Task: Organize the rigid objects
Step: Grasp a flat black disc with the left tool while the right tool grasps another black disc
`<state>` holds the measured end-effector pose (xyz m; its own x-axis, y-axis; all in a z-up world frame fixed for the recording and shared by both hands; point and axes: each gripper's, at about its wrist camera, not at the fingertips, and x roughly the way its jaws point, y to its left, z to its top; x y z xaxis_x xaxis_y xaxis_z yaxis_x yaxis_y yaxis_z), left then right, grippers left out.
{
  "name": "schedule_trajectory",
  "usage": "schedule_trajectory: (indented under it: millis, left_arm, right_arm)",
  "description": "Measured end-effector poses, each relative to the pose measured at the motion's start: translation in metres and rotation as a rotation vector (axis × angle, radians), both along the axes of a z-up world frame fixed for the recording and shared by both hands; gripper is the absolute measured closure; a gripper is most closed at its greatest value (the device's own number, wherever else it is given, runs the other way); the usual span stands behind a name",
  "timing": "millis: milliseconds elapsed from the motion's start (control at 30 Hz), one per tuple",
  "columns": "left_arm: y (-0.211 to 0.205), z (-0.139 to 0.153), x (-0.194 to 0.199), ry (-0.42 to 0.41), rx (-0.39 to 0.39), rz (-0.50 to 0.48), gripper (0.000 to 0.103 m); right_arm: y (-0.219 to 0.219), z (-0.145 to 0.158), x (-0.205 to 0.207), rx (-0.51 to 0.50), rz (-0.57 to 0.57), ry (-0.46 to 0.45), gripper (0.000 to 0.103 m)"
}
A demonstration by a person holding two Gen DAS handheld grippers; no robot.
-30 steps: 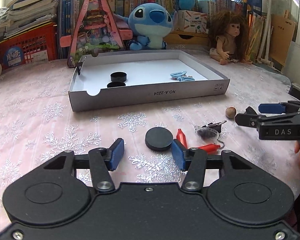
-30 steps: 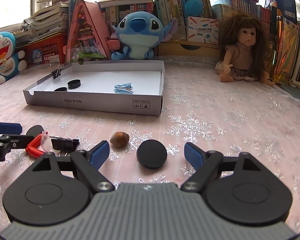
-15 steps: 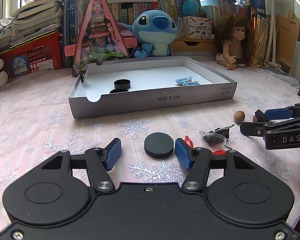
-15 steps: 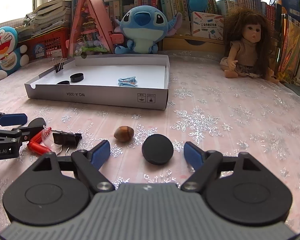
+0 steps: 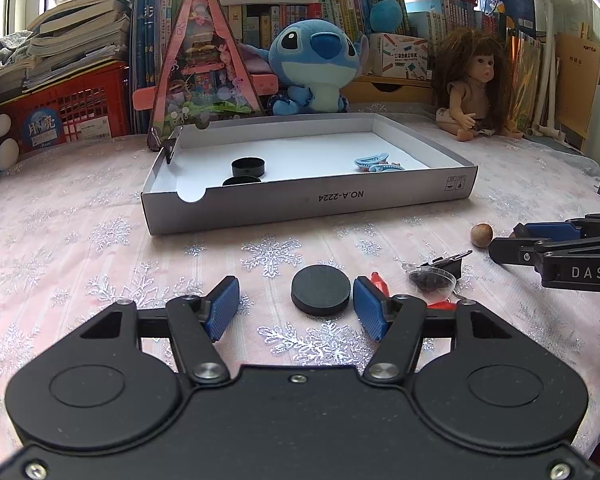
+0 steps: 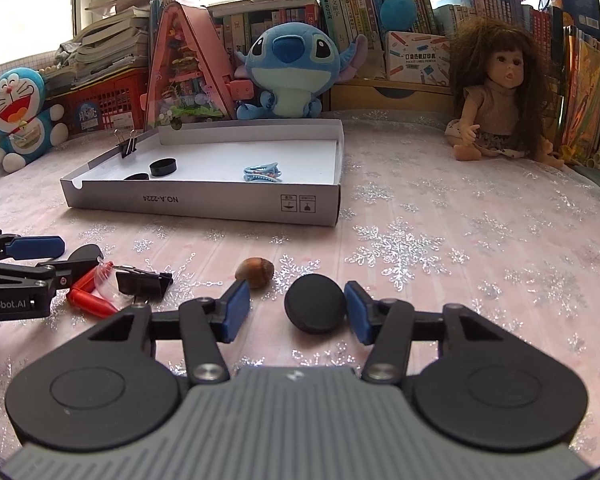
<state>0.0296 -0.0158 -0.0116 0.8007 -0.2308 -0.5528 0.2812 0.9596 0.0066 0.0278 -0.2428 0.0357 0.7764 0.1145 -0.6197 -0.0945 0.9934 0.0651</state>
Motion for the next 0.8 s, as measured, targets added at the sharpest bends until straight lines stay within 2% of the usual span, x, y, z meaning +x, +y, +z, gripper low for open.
schedule_trajectory:
  millis: [100, 233, 467, 567, 633, 700, 800]
  left_arm:
    - [0.0, 0.0, 0.0, 0.0, -0.001, 0.0, 0.042]
    - [0.001, 0.0, 0.0, 0.0, -0.003, 0.0, 0.042]
    - [0.001, 0.0, 0.0, 0.0, -0.002, 0.0, 0.042]
    - [0.001, 0.0, 0.0, 0.0, -0.003, 0.0, 0.042]
    - [0.001, 0.0, 0.0, -0.001, -0.002, 0.0, 0.042]
    - [0.001, 0.0, -0.001, -0.001, -0.002, 0.0, 0.042]
    - [0.001, -0.001, 0.0, -0.001, -0.003, 0.0, 0.042]
  right_arm:
    - [-0.002, 0.0, 0.0, 0.013, -0.004, 0.0, 0.047]
    - [-0.003, 0.003, -0.002, 0.003, -0.028, -0.009, 0.037]
    - [-0.012, 0.006, -0.006, 0.021, -0.033, 0.007, 0.036]
    - [-0.016, 0.005, -0.005, 0.053, -0.05, 0.018, 0.045]
    - [-0.016, 0.005, -0.005, 0.058, -0.056, 0.019, 0.058]
    - [-0.014, 0.006, -0.005, 0.046, -0.053, 0.018, 0.066]
    - [-0.009, 0.008, -0.008, 0.03, -0.044, 0.003, 0.066]
